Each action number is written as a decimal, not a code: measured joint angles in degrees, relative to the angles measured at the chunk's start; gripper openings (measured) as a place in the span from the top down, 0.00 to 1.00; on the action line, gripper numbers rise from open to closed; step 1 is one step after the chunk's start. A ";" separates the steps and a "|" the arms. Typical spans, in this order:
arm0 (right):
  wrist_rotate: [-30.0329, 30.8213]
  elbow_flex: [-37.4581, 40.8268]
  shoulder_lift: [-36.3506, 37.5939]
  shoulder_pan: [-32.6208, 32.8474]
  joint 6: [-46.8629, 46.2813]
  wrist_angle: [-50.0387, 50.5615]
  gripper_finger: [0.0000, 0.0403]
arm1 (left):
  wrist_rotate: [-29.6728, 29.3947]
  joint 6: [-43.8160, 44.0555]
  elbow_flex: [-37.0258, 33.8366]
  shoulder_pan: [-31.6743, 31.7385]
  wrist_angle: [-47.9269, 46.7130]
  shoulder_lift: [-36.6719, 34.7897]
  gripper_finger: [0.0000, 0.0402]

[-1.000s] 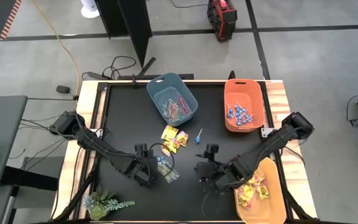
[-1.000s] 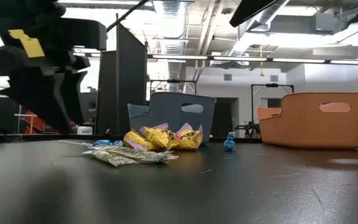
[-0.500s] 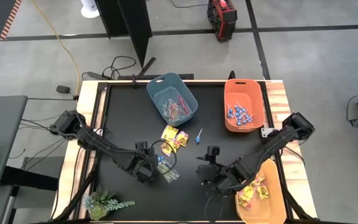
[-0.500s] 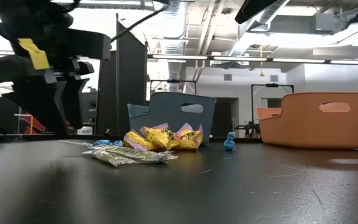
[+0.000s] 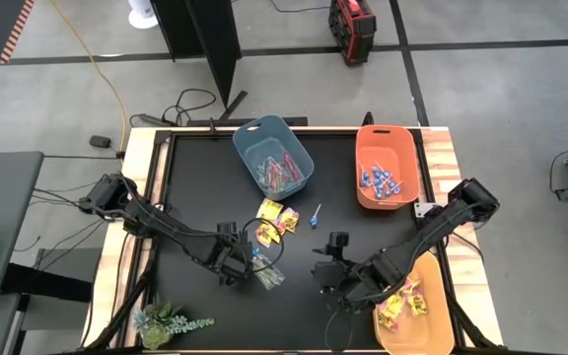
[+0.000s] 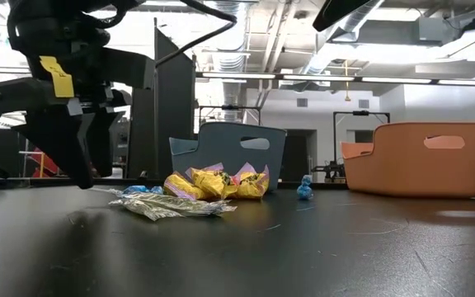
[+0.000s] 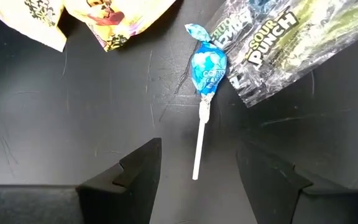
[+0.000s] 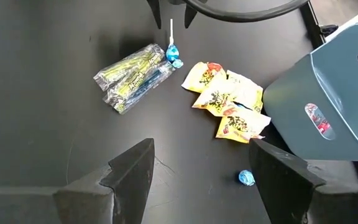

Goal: Sort candy
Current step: Put the blue candy into the orange bin

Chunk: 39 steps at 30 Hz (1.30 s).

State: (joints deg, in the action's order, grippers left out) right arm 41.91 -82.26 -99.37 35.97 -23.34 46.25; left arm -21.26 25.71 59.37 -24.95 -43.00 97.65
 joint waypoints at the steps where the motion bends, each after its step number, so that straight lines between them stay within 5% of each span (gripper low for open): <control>1: 0.00 0.00 0.00 0.00 -0.02 -0.01 0.32 | 0.02 -0.01 0.00 0.00 0.00 0.00 0.50; 29: -0.02 0.00 0.00 -0.50 -0.06 -0.01 0.32 | 1.74 1.29 -4.15 0.00 3.82 -0.07 0.51; 39: -0.02 0.00 0.00 -0.48 -0.08 -0.03 0.32 | 1.34 0.23 -4.17 0.73 6.05 0.00 0.79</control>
State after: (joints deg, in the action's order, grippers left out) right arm 41.89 -82.26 -99.37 35.48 -23.42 46.22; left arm -19.91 25.95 55.20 -24.22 -36.95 97.65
